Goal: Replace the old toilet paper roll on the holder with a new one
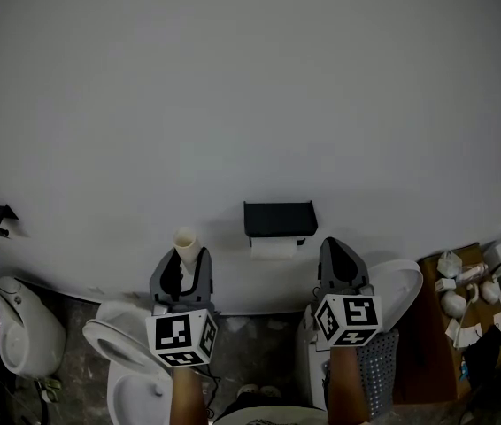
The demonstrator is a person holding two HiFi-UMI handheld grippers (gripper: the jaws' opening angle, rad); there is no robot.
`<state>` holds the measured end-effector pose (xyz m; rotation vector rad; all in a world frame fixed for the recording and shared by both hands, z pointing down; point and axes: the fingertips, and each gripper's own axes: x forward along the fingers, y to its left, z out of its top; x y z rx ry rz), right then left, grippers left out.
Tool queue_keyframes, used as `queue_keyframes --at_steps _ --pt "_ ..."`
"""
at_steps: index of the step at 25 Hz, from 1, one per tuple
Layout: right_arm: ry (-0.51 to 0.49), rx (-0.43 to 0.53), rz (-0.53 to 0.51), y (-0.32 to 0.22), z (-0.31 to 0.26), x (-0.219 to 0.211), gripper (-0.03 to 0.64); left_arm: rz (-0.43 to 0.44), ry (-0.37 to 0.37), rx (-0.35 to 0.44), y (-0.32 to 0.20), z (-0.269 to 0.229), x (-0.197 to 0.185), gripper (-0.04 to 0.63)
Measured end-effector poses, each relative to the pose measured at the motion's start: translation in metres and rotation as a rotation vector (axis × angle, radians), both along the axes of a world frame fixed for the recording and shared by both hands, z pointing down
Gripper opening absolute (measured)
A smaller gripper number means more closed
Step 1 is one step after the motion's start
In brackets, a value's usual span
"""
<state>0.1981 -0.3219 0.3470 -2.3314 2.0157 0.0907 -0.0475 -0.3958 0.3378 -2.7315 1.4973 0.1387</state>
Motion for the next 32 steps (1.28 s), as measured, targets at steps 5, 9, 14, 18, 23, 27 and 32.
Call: queue_keyframes --at_steps 5,9,14,18,23,27,32 --pt "-0.016 -0.007 -0.008 0.000 0.001 -0.003 -0.008 0.001 0.001 0.003 0.003 -0.002 -0.003 0.181" --pt "-0.019 -0.020 -0.014 0.000 0.003 -0.006 -0.008 0.002 -0.002 0.005 0.005 -0.004 -0.003 0.182" --pt "-0.006 -0.027 -0.021 -0.001 0.005 -0.012 -0.008 -0.003 -0.004 0.011 0.007 -0.005 -0.007 0.181" --pt "-0.009 -0.027 -0.025 0.001 0.005 -0.012 -0.008 -0.007 -0.007 0.011 0.008 -0.005 -0.008 0.181" --pt "-0.009 -0.028 -0.021 0.001 0.005 -0.012 -0.008 -0.010 -0.007 0.010 0.008 -0.004 -0.009 0.182" --pt "-0.010 -0.028 -0.017 0.001 0.005 -0.011 -0.008 -0.011 -0.008 0.009 0.007 -0.004 -0.008 0.182" --pt "-0.013 -0.027 -0.008 0.004 0.005 -0.009 -0.008 -0.007 -0.006 0.011 0.009 -0.004 -0.008 0.181"
